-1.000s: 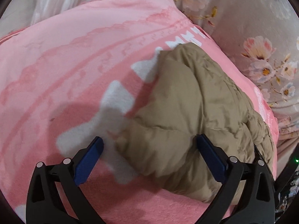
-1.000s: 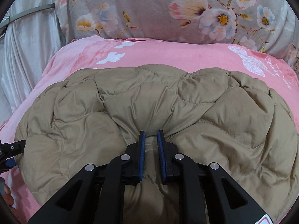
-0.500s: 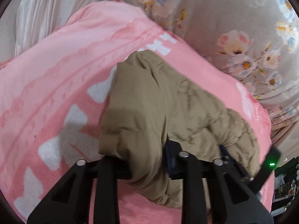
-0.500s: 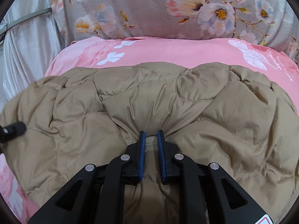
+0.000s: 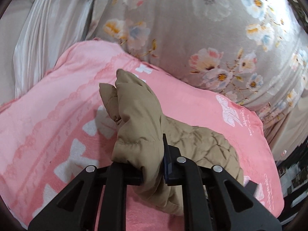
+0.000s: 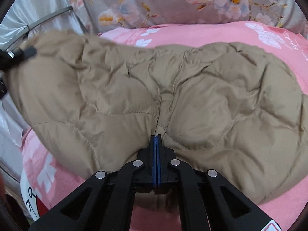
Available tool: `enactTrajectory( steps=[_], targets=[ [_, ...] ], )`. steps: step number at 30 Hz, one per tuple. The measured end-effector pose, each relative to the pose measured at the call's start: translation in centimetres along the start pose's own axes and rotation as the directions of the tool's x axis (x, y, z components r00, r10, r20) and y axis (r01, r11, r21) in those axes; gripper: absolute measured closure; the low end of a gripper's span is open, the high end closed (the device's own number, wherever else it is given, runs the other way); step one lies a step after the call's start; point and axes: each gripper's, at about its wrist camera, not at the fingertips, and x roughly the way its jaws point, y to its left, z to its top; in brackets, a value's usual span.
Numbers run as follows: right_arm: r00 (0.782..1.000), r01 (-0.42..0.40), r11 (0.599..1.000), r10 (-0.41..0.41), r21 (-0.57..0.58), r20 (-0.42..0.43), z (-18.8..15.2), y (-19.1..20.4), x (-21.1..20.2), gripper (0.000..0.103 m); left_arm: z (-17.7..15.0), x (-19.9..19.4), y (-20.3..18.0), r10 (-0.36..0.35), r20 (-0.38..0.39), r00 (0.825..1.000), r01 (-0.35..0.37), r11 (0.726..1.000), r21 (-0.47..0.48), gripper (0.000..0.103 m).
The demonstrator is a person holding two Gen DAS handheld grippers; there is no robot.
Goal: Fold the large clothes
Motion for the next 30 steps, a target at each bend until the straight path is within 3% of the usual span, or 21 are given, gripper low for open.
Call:
enactTrajectory(
  steps=[8, 13, 16, 18, 23, 26, 30],
  targets=[
    [0.988, -0.146, 0.981, 0.152, 0.131, -0.037, 0.8, -1.3, 2.4, 0.101, -0.8, -1.1, -7.2, -0.131, -0.006, 0.991, 0.13, 0.978, 0.164, 0.091],
    [0.979, -0.16, 0.959, 0.184, 0.235, -0.084, 0.8, -3.9, -0.7, 0.101, -2.3, -0.3, -12.0, -0.181, -0.06, 0.982, 0.191, 0.948, 0.255, 0.091],
    [0.991, -0.097, 0.963, 0.116, 0.25, -0.063, 0.8, -6.4, -4.0, 0.101, -3.5, 0.7, -13.4, -0.184, -0.102, 0.978, 0.205, 0.94, 0.272, 0.091],
    [0.999, -0.012, 0.967, 0.024, 0.255, -0.042, 0.8, -8.4, -6.4, 0.101, -4.3, 1.8, -14.0, -0.181, -0.136, 0.974, 0.213, 0.937, 0.276, 0.091],
    [0.983, 0.18, 0.946, -0.182, 0.268, -0.018, 0.4, -12.3, -10.3, 0.101, -6.8, 5.2, -16.0, -0.133, -0.223, 0.966, 0.198, 0.933, 0.301, 0.091],
    [0.966, 0.252, 0.935, -0.258, 0.249, -0.011, 0.1, -13.0, -11.5, 0.101, -8.4, 7.2, -17.1, -0.097, -0.263, 0.96, 0.18, 0.932, 0.313, 0.091],
    [0.963, 0.264, 0.932, -0.27, 0.25, -0.011, -0.8, -13.4, -12.3, 0.101, -10.0, 9.4, -18.3, -0.055, -0.303, 0.951, 0.159, 0.93, 0.33, 0.09]
  ],
)
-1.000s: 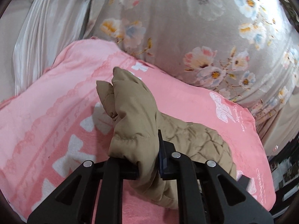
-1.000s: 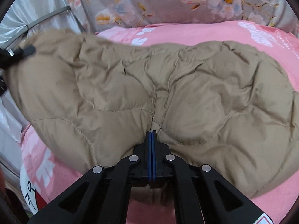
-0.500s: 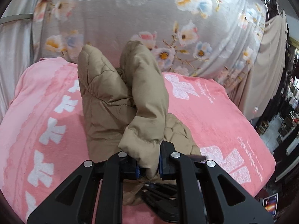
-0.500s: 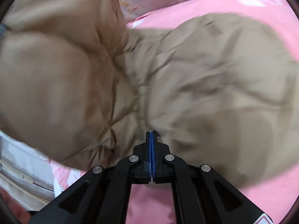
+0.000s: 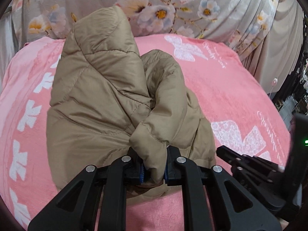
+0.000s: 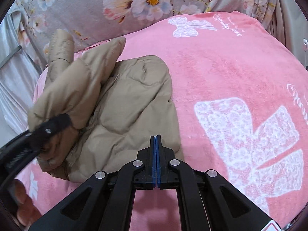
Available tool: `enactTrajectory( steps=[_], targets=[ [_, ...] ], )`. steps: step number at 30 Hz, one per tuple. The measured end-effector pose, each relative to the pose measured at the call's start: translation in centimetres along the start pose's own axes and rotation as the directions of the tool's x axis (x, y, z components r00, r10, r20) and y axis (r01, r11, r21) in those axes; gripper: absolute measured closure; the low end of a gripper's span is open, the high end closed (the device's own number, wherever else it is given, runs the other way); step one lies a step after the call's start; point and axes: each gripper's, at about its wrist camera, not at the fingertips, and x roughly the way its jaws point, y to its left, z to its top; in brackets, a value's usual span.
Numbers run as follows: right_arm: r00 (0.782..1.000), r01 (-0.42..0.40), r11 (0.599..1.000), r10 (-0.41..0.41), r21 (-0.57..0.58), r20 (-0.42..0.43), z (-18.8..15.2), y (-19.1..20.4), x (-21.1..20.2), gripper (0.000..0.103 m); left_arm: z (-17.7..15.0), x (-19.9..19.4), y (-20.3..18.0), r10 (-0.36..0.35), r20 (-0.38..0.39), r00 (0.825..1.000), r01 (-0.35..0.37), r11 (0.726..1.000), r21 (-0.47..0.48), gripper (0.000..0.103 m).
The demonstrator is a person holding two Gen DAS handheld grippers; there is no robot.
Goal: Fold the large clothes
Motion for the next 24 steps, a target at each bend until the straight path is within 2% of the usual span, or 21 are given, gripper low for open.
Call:
enactTrajectory(
  steps=[5, 9, 14, 16, 18, 21, 22, 23, 24],
  targets=[
    [1.0, 0.011, 1.0, -0.011, 0.009, -0.013, -0.3, -1.3, 0.1, 0.101, -0.5, 2.4, -1.3, 0.03, -0.053, 0.998, -0.029, 0.999, 0.022, 0.09],
    [1.0, 0.006, 1.0, -0.006, 0.013, -0.028, 0.2, -2.3, 0.9, 0.101, -0.9, 4.0, -2.2, 0.063, -0.071, 0.995, -0.06, 0.997, 0.045, 0.089],
    [1.0, -0.016, 1.0, 0.016, 0.013, -0.012, 0.2, -2.4, -0.2, 0.097, -1.2, 4.8, -2.6, 0.085, -0.082, 0.993, -0.08, 0.995, 0.061, 0.087],
    [1.0, -0.025, 1.0, 0.025, 0.007, -0.004, 0.4, -2.4, -0.8, 0.097, -1.1, 4.2, -2.5, 0.065, -0.079, 0.995, -0.06, 0.996, 0.059, 0.078],
    [0.999, -0.039, 0.999, 0.038, 0.007, 0.006, 0.9, -2.3, -1.5, 0.096, -0.9, 2.9, -2.2, -0.005, -0.079, 0.997, 0.006, 1.0, 0.02, 0.055],
    [0.997, -0.072, 0.997, 0.071, 0.016, 0.026, 1.8, -2.0, -2.8, 0.093, -0.3, -0.6, -0.9, -0.077, -0.033, 0.996, 0.076, 0.997, -0.029, 0.043],
    [0.996, -0.082, 0.996, 0.082, 0.016, 0.033, 2.2, -1.9, -3.2, 0.089, -0.1, -2.0, -0.2, -0.088, -0.006, 0.996, 0.087, 0.995, -0.043, 0.041],
    [0.994, -0.097, 0.995, 0.096, 0.016, 0.045, 2.7, -1.6, -3.8, 0.085, 0.1, -3.1, 0.3, -0.093, 0.016, 0.996, 0.094, 0.994, -0.058, 0.032],
    [0.993, -0.106, 0.994, 0.105, 0.016, 0.053, 3.1, -1.2, -4.1, 0.073, 0.3, -4.7, 1.6, -0.096, 0.055, 0.994, 0.101, 0.991, -0.092, 0.025]
  ],
)
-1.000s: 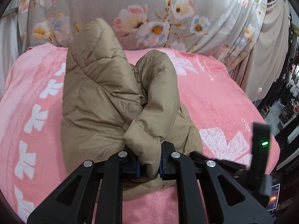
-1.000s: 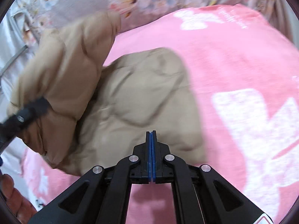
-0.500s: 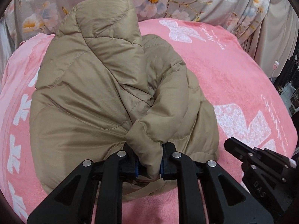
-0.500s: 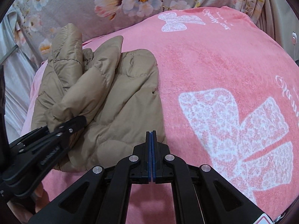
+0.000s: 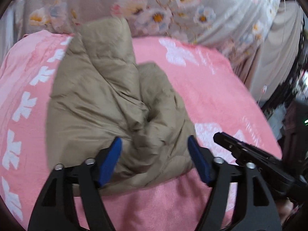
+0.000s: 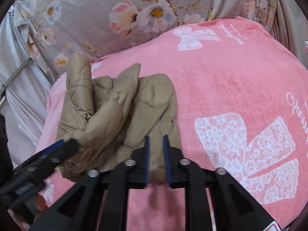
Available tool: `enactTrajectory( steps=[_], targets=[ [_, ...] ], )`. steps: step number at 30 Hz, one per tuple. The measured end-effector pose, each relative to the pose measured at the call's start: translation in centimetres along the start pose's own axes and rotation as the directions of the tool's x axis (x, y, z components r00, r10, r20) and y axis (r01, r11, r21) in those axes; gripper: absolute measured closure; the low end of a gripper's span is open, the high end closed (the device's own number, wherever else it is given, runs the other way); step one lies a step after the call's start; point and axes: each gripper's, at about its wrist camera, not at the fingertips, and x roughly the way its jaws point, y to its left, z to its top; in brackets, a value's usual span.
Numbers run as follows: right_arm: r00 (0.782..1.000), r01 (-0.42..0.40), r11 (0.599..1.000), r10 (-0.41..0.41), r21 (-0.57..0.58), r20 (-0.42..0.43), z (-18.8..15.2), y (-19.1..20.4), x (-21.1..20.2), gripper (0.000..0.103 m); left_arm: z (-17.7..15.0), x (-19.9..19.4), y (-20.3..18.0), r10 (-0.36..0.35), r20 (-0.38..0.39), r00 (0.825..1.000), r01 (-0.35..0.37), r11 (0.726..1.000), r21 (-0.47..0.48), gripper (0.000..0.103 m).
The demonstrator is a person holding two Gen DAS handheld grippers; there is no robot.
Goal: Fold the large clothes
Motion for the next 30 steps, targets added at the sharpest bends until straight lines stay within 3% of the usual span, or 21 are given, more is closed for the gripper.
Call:
enactTrajectory(
  steps=[1, 5, 7, 10, 14, 18, 20, 21, 24, 30],
  targets=[
    [1.0, -0.013, 1.0, 0.013, -0.002, 0.012, 0.4, 0.5, -0.2, 0.063, 0.5, -1.6, 1.3, 0.003, 0.043, 0.999, -0.002, 0.999, -0.038, 0.023],
    [0.995, -0.081, 0.996, 0.083, -0.039, 0.049, 3.1, 3.5, -0.9, 0.056, 1.9, -5.1, 6.7, 0.105, 0.125, 0.987, -0.083, 0.982, -0.168, 0.022],
    [0.988, -0.138, 0.989, 0.142, -0.053, 0.064, 4.9, 5.7, -1.0, 0.044, 2.2, -5.6, 9.0, 0.172, 0.124, 0.977, -0.142, 0.965, -0.221, 0.022],
    [0.981, -0.176, 0.981, 0.182, -0.084, 0.066, 7.2, 8.7, -0.2, 0.038, 1.9, -5.6, 12.9, 0.253, 0.094, 0.963, -0.215, 0.929, -0.303, 0.022],
    [0.978, -0.211, 0.974, 0.211, -0.087, -0.01, 10.1, 12.5, 3.1, 0.036, 1.1, -5.1, 16.1, 0.308, 0.039, 0.951, -0.275, 0.894, -0.354, 0.022],
    [0.972, -0.2, 0.978, 0.19, -0.059, -0.136, 11.6, 14.9, 8.5, 0.036, 0.6, -4.9, 17.3, 0.312, 0.021, 0.95, -0.283, 0.887, -0.364, 0.022],
    [0.966, -0.182, 0.981, 0.166, -0.065, -0.199, 11.8, 15.5, 11.0, 0.045, 0.7, -4.9, 17.6, 0.313, 0.023, 0.949, -0.284, 0.888, -0.36, 0.022],
    [0.964, -0.176, 0.981, 0.156, -0.076, -0.217, 11.8, 15.6, 11.7, 0.063, 0.6, -4.8, 17.7, 0.314, 0.021, 0.949, -0.285, 0.888, -0.361, 0.022],
    [0.956, -0.19, 0.979, 0.166, -0.079, -0.242, 12.1, 15.0, 12.4, 0.087, 1.2, -4.6, 17.7, 0.303, 0.024, 0.953, -0.275, 0.893, -0.356, 0.022],
    [0.977, -0.161, 0.982, 0.146, -0.095, -0.154, 12.6, 10.4, 8.7, 0.091, 3.8, -3.9, 15.7, 0.261, 0.042, 0.964, -0.234, 0.918, -0.321, 0.022]
  ],
)
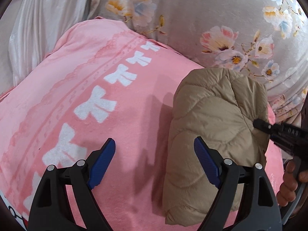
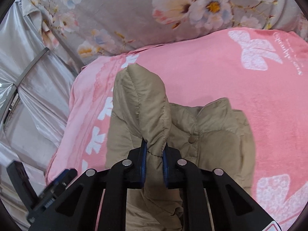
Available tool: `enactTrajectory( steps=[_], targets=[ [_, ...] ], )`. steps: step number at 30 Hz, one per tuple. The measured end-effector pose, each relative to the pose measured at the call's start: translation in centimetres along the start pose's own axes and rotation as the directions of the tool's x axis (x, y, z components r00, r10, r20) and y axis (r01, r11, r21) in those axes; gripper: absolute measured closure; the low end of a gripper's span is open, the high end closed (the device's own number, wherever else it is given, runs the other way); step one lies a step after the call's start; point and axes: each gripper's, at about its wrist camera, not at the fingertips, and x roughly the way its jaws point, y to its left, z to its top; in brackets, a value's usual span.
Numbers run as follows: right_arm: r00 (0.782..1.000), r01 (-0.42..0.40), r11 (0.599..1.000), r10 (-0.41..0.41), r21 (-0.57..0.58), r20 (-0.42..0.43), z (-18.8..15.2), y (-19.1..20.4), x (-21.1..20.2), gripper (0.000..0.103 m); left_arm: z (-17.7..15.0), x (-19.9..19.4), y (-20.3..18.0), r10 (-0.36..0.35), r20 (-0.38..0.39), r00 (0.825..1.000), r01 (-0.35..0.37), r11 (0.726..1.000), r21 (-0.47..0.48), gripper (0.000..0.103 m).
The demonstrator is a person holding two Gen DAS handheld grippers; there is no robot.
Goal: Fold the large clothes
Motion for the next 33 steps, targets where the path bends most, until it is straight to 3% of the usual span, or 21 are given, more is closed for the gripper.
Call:
enactTrajectory(
  steps=[7, 13, 16, 19, 23, 26, 33],
  targets=[
    [0.995, 0.102, 0.992, -0.102, 0.077, -0.006, -1.4, -7.2, -0.5, 0.091, 2.5, 1.9, -7.7, -0.078, -0.029, 0.996, 0.081, 0.991, 0.11, 0.022],
    [0.988, 0.153, 0.979, -0.153, 0.135, -0.011, -2.4, -11.7, 0.3, 0.091, 1.9, 6.0, -13.8, -0.061, -0.089, 0.994, 0.077, 0.979, 0.191, 0.022],
    [0.991, 0.132, 0.977, -0.132, 0.166, -0.012, -2.4, -13.0, 0.6, 0.091, 2.3, 8.2, -15.6, -0.012, -0.085, 0.996, 0.029, 0.978, 0.205, 0.022],
    [0.997, 0.075, 0.976, -0.077, 0.202, 0.0, -1.9, -13.7, 0.3, 0.091, 3.5, 9.7, -16.5, 0.007, -0.092, 0.996, 0.013, 0.978, 0.21, 0.022],
    [0.992, 0.129, 0.964, -0.13, 0.231, -0.011, -1.4, -14.9, 1.5, 0.091, 4.4, 13.0, -17.3, 0.083, -0.127, 0.988, -0.053, 0.973, 0.225, 0.022],
    [0.988, 0.15, 0.955, -0.15, 0.256, -0.02, -1.8, -16.4, 2.7, 0.089, 4.0, 15.1, -17.0, 0.079, -0.17, 0.982, -0.044, 0.978, 0.202, 0.02],
    [0.981, 0.188, 0.949, -0.193, 0.253, -0.006, -2.9, -17.2, 5.3, 0.078, 2.0, 17.2, -16.9, 0.098, -0.157, 0.983, -0.066, 0.978, 0.198, 0.016]
  ],
)
